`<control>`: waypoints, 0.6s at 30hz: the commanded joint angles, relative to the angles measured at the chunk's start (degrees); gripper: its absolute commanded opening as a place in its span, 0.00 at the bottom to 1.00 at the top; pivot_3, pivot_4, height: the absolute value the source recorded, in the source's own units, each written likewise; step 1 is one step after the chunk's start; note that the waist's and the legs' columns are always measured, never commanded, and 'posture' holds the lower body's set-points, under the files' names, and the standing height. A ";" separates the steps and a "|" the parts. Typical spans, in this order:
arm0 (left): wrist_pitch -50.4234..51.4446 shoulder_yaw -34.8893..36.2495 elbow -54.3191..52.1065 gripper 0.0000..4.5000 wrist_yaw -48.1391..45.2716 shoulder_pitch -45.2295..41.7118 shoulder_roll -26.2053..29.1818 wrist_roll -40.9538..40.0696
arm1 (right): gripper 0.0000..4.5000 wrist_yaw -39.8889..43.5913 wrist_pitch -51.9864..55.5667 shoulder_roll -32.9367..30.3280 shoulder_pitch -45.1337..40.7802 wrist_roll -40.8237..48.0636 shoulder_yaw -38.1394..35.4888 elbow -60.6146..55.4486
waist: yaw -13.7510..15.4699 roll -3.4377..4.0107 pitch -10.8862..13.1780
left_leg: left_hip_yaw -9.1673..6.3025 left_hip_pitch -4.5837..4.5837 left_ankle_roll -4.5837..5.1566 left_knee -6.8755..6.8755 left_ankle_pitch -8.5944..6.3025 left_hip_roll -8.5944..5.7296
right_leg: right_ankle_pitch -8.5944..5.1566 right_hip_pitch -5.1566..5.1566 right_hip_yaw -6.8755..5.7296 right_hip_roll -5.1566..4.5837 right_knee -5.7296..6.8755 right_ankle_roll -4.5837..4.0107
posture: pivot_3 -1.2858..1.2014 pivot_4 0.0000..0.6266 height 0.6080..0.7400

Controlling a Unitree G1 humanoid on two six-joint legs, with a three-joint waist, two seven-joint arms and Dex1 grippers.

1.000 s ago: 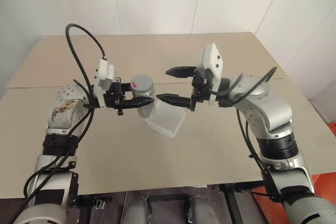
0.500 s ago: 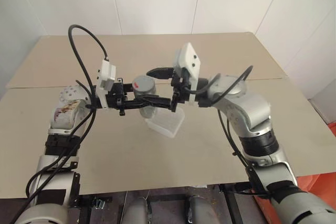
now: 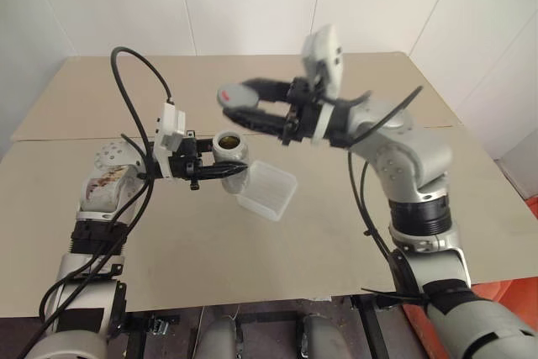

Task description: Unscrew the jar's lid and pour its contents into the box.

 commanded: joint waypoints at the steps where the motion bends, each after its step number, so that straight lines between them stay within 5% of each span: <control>1: -1.83 1.51 -0.74 0.44 1.55 -0.73 0.63 0.46 | 0.61 -2.79 -4.18 -4.87 5.94 -4.79 -2.84 -2.21 | 0.28 -0.01 0.00 | 0.02 0.00 0.01 0.00 0.00 0.00 | 0.00 0.05 -0.05 0.00 -0.05 0.00 | 0.52 0.24 1.00; 6: -4.30 2.73 0.93 0.44 5.34 -1.52 1.39 2.59 | 0.61 -7.10 -9.64 -9.92 21.58 -13.09 -1.82 -2.19 | 0.37 -0.01 0.00 | 0.10 -0.07 0.03 -0.03 -0.02 -0.03 | 0.00 0.02 -0.03 -0.02 -0.17 0.00 | 0.52 0.24 1.00; 13: -7.72 2.34 1.79 0.44 11.25 -2.28 -0.45 5.45 | 0.61 -11.99 -16.16 -7.40 32.90 -21.66 2.42 5.57 | -0.41 -0.02 0.00 | 0.11 0.05 0.02 -0.03 -0.01 -0.02 | 0.00 0.02 0.08 0.03 -0.40 0.00 | 0.52 0.24 1.00; 18: -17.36 -0.08 2.81 0.44 14.61 -1.91 -1.08 12.42 | 0.96 -9.15 -12.36 -9.40 34.16 -21.13 2.87 2.23 | -0.15 -0.01 0.00 | 0.03 0.03 0.02 -0.02 -0.01 -0.02 | 0.01 0.03 0.11 0.02 -0.43 0.00 | 0.52 0.24 1.00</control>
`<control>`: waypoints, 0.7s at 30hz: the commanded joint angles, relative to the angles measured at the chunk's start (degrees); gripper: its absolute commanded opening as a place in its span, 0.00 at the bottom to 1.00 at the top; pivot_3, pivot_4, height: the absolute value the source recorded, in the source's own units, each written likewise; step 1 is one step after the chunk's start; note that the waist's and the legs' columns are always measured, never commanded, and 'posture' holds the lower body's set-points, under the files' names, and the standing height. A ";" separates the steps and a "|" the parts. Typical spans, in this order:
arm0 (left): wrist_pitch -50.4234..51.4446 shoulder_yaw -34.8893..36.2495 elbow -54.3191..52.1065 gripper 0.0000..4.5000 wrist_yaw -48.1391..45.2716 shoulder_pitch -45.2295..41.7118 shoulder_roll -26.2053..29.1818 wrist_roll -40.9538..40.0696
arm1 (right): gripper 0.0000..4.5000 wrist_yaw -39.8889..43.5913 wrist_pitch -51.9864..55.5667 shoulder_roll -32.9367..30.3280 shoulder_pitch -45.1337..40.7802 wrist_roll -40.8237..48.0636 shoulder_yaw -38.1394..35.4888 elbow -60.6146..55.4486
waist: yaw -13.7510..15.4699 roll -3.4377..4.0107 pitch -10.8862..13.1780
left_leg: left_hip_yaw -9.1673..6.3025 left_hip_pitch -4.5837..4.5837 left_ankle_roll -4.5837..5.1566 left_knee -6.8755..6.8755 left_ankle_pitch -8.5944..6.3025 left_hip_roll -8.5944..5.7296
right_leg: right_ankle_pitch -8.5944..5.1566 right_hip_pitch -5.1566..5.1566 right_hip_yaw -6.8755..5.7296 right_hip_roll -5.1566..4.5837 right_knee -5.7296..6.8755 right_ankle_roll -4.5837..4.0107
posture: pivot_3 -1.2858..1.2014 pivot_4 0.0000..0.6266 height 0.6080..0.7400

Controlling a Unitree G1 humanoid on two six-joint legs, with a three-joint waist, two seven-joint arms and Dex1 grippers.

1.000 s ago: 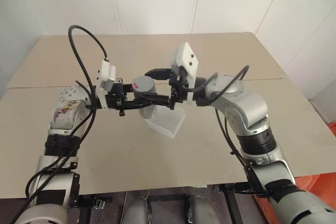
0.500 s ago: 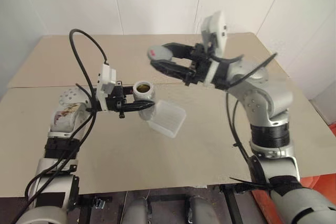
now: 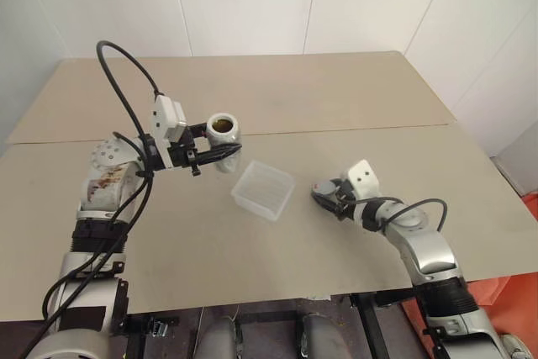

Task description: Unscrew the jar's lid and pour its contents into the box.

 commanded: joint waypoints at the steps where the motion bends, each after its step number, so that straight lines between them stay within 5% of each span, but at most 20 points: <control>1: -11.02 -1.55 1.11 0.44 3.12 -1.42 0.10 6.46 | 0.98 3.10 3.77 -3.38 -0.17 2.07 -1.84 -7.24 | 0.13 0.00 0.00 | 0.00 0.00 0.00 -0.01 0.00 -0.01 | 0.00 0.00 0.01 -0.01 -0.03 0.00 | 0.52 0.24 1.00; 7: -44.86 -5.82 13.61 0.44 23.54 -7.87 -0.03 29.56 | 0.98 12.68 18.16 -12.25 -3.30 16.32 -8.16 -20.65 | 1.49 -0.02 0.01 | -0.01 -0.03 0.05 0.01 -0.03 -0.02 | 0.06 0.05 -0.07 -0.04 -0.16 -0.02 | 0.52 0.24 1.00; 11: -61.48 -15.02 18.16 0.44 57.01 -17.68 5.33 64.38 | 0.98 20.15 26.69 -19.41 -9.67 24.95 -7.92 -24.94 | 1.65 -0.04 0.03 | 0.05 -0.04 0.08 -0.02 -0.05 -0.03 | 0.13 0.11 -0.13 -0.06 -0.24 -0.02 | 0.52 0.24 1.00; 15: -59.56 -30.09 18.33 0.44 89.64 -25.59 9.21 91.80 | 0.98 22.46 27.96 -21.59 -14.16 26.53 -5.66 -24.05 | 1.86 -0.04 0.03 | 0.09 -0.07 0.12 -0.03 -0.09 -0.03 | 0.18 0.14 -0.16 -0.08 -0.20 0.06 | 0.52 0.24 1.00; 21: -52.41 -45.50 21.66 0.44 109.94 -30.06 8.71 108.03 | 0.98 21.06 28.51 -19.91 -19.44 26.59 -4.91 -21.45 | 1.57 -0.04 0.03 | 0.27 -0.16 0.12 -0.01 -0.09 -0.01 | 0.21 -0.03 -0.13 -0.11 -0.11 0.14 | 0.52 0.24 1.00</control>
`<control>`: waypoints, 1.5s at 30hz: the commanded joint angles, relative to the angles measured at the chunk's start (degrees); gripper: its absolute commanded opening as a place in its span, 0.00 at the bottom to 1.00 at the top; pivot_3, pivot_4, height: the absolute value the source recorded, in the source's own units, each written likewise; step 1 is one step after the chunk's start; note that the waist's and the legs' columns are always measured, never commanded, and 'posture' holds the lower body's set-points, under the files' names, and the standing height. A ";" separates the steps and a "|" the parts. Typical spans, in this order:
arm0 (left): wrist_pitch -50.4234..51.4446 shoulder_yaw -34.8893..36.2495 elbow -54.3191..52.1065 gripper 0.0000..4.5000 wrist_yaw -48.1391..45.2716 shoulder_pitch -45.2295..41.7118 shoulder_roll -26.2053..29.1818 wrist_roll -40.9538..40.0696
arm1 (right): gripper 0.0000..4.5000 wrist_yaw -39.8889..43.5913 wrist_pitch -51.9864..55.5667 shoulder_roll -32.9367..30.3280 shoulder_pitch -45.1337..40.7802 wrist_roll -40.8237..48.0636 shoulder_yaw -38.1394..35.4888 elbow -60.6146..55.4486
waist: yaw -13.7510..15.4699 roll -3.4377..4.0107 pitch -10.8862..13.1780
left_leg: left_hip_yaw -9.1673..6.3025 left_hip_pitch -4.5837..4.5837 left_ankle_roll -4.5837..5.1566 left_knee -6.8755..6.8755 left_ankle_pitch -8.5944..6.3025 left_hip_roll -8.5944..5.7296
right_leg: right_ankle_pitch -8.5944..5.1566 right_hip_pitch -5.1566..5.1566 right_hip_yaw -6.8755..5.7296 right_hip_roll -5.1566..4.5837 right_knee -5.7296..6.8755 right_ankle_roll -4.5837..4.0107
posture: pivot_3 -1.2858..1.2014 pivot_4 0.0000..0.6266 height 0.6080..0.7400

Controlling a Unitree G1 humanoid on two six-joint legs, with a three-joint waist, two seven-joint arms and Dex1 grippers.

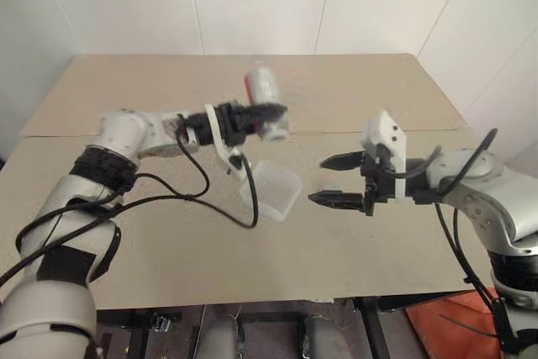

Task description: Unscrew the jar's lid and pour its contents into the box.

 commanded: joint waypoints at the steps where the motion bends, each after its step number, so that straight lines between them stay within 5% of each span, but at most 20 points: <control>1: 5.08 -4.85 1.88 0.44 8.44 -2.99 -0.56 5.58 | 0.98 -1.07 0.49 0.80 -2.82 1.33 -1.52 -0.01 | -0.05 0.00 0.00 | 0.02 -0.06 0.00 0.01 0.00 0.00 | 0.00 -0.08 -0.01 0.00 0.04 0.00 | 0.52 0.24 1.00; 16: 8.81 -7.40 8.97 0.44 8.76 -4.71 -3.09 -0.84 | 0.98 -5.21 0.94 1.44 -0.32 6.54 -5.56 -4.72 | 0.01 -0.01 0.00 | -0.03 -0.31 0.00 0.11 0.00 -0.02 | 0.03 -0.13 -0.17 -0.06 0.12 0.05 | 0.52 0.24 1.00; 19: 4.52 -1.40 12.38 0.44 0.05 -2.16 -2.85 -13.96 | 0.98 -5.11 -1.25 1.86 0.50 5.62 -5.11 -4.45 | -0.05 0.00 0.00 | -0.03 -0.32 0.00 0.12 0.01 -0.02 | 0.03 -0.13 -0.18 -0.06 0.13 0.05 | 0.52 0.24 1.00; 23: 1.45 11.91 14.86 0.44 -25.14 5.94 -4.95 -47.43 | 0.98 -5.63 -3.92 3.30 1.23 4.66 -4.90 -3.43 | -0.49 0.00 0.00 | 0.00 -0.26 -0.01 0.13 0.01 0.01 | 0.03 -0.13 -0.16 -0.08 0.16 0.05 | 0.52 0.24 1.00; 26: 15.87 22.04 2.64 0.44 -47.80 16.59 -7.15 -76.32 | 0.98 -6.61 -6.10 5.17 1.55 3.05 -3.93 -2.14 | -0.82 0.01 -0.01 | 0.01 -0.18 -0.05 0.19 0.04 0.05 | 0.03 -0.10 -0.12 -0.10 0.26 0.05 | 0.52 0.24 1.00; 30: 38.14 30.61 -15.14 0.44 -62.62 27.66 -8.01 -97.91 | 0.98 -6.51 -9.81 6.42 2.68 0.09 -2.58 -0.81 | -1.31 0.01 0.00 | -0.18 -0.24 -0.19 0.31 0.12 0.04 | 0.03 -0.09 -0.08 -0.09 0.29 0.06 | 0.52 0.24 1.00; 34: 56.01 35.25 -26.09 0.44 -67.17 34.77 -7.48 -107.23 | 0.98 -5.18 -13.77 6.47 4.28 -2.55 -1.31 0.20 | -1.27 0.01 0.00 | -0.36 -0.16 -0.03 0.32 0.03 -0.02 | 0.04 0.01 -0.07 -0.08 0.27 0.09 | 0.52 0.24 1.00; 41: 62.97 40.00 -30.46 0.44 -66.13 41.81 -11.51 -108.31 | 0.98 -4.68 -15.37 6.30 5.71 -3.66 -1.60 -0.11 | -1.07 0.01 -0.01 | -0.37 0.11 0.00 0.30 0.01 -0.03 | 0.05 0.17 0.03 -0.05 0.04 0.09 | 0.52 0.24 1.00; 45: 59.82 40.74 -26.92 0.72 -67.41 43.22 -13.45 -105.91 | 1.00 -4.08 -15.66 5.82 6.40 -3.51 -1.95 -0.59 | -0.72 0.01 -0.01 | -0.31 0.17 -0.01 0.30 0.01 -0.05 | 0.06 0.20 0.05 -0.05 0.04 0.07 | 0.52 0.24 1.00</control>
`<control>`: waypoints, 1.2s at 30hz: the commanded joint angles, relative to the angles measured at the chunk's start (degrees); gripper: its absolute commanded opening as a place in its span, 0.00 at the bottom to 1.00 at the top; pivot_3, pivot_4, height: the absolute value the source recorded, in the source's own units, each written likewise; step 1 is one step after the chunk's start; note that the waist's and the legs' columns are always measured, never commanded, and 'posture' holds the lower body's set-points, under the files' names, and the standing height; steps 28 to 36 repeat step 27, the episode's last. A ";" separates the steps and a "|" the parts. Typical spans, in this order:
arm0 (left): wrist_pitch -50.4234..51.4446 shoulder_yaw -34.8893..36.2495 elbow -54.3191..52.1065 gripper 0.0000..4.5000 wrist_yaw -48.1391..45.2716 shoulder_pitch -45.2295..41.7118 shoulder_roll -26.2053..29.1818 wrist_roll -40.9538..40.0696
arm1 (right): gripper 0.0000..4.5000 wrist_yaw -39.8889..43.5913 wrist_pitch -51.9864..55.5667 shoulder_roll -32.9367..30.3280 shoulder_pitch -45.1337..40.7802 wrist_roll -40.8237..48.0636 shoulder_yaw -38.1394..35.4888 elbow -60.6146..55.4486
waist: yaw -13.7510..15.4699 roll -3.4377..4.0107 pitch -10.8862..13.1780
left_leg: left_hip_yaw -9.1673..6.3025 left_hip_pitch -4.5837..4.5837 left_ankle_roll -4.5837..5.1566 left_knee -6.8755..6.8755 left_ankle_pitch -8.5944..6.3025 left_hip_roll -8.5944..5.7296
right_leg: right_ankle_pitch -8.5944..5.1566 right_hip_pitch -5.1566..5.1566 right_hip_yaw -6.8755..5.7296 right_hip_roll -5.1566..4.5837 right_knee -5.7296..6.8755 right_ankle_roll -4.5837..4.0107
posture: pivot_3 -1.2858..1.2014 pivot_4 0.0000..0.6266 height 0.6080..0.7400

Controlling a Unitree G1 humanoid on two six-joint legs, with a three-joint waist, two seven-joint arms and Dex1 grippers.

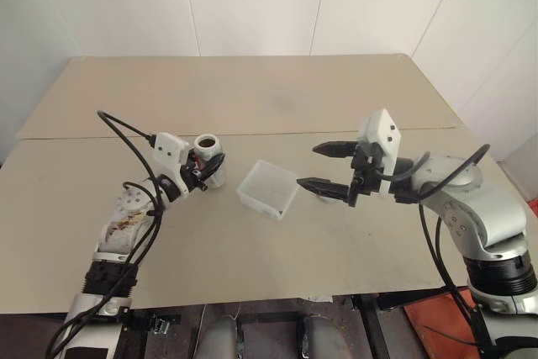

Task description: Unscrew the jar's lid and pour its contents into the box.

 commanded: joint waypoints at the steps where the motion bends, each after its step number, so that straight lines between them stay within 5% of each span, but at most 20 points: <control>1: -3.17 1.91 0.99 0.79 -1.36 0.74 -0.65 1.75 | 1.00 0.79 -1.93 -0.93 0.23 -0.04 -1.33 -1.93 | 0.11 0.00 0.00 | 0.02 0.01 0.00 0.00 0.00 -0.01 | 0.00 0.00 0.01 0.00 0.00 0.00 | 0.52 0.24 1.00; 4: -4.58 2.30 1.48 1.00 -2.22 1.81 -0.73 3.49 | 1.00 1.37 -2.35 -1.19 0.47 -0.26 -1.31 -1.86 | 0.19 0.00 0.00 | 0.03 0.01 0.00 -0.01 0.00 0.00 | 0.00 0.01 0.01 0.00 -0.02 -0.01 | 0.52 0.24 1.00; 10: -2.59 6.26 -6.76 1.00 -7.44 8.69 3.24 0.97 | 1.00 2.38 -3.50 -2.16 1.66 -0.41 -1.91 -1.53 | -0.08 0.00 0.00 | -0.02 0.01 0.01 -0.07 -0.01 0.03 | 0.01 -0.03 0.05 0.00 -0.03 -0.01 | 0.52 0.24 1.00; 16: 2.97 17.70 -20.95 1.00 -19.16 22.71 16.07 -7.62 | 1.00 5.22 -5.63 -5.40 4.47 -0.55 -4.72 0.32 | -0.51 0.00 0.00 | -0.01 0.09 -0.01 -0.23 -0.01 0.10 | 0.01 -0.08 0.10 0.00 -0.07 -0.06 | 0.52 0.24 1.00; 21: 7.45 29.30 -22.81 1.00 -34.22 27.04 25.92 -17.77 | 1.00 9.89 -11.75 -9.11 8.85 -2.64 -7.59 4.14 | 0.24 0.00 0.00 | 0.01 0.13 -0.01 -0.20 -0.01 0.10 | 0.00 -0.04 0.05 -0.08 -0.07 -0.08 | 0.52 0.24 1.00; 36: 6.73 26.91 -20.72 1.00 -35.03 24.21 25.37 -16.10 | 1.00 9.40 -12.41 -9.31 10.82 -1.86 -9.93 4.83 | 0.45 0.10 -0.02 | 0.18 0.28 -0.03 -0.22 0.01 0.07 | -0.01 0.04 0.12 0.00 -0.09 -0.09 | 0.52 0.24 1.00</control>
